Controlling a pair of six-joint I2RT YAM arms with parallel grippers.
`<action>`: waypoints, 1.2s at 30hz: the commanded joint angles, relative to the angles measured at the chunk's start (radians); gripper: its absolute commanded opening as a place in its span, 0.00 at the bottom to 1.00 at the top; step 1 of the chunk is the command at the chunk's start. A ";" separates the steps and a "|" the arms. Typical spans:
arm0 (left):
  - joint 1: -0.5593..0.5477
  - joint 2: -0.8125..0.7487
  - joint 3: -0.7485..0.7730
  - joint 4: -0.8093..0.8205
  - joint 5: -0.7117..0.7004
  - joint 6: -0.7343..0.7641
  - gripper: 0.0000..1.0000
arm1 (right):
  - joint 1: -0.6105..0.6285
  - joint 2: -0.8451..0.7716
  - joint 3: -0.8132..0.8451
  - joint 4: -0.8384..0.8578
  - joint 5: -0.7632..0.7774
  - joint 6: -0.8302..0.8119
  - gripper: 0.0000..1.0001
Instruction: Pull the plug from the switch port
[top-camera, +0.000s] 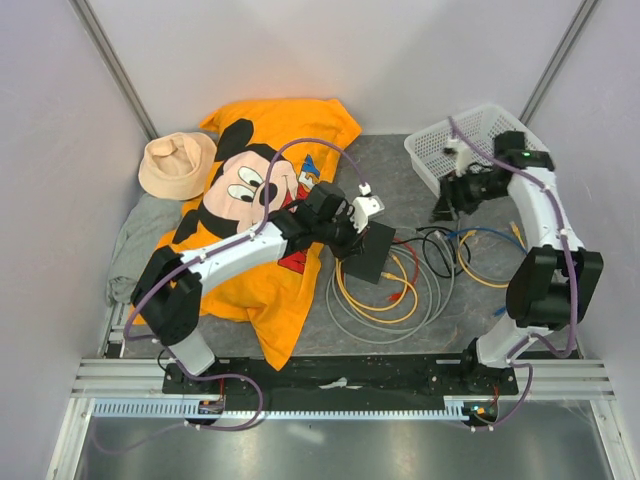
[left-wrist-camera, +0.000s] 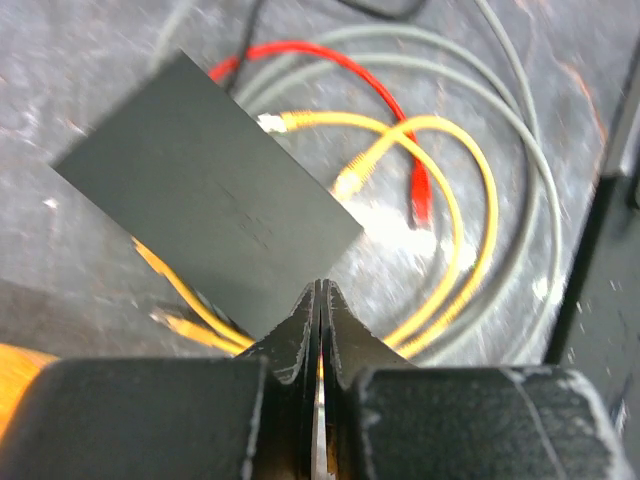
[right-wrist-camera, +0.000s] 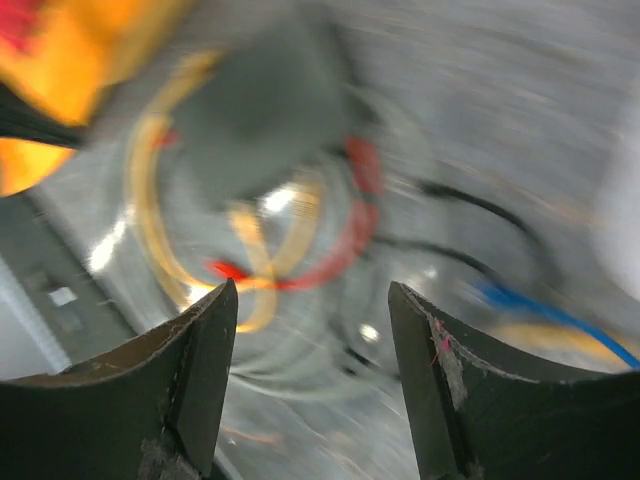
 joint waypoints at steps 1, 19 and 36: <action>0.005 -0.051 -0.104 -0.016 0.058 0.073 0.05 | 0.183 0.005 -0.127 0.017 -0.194 0.096 0.70; 0.022 0.105 -0.222 0.136 -0.092 0.036 0.02 | 0.288 0.197 -0.340 0.299 -0.139 0.288 0.60; 0.154 0.091 -0.112 0.077 0.064 0.065 0.02 | 0.312 0.258 -0.359 0.361 -0.158 0.336 0.61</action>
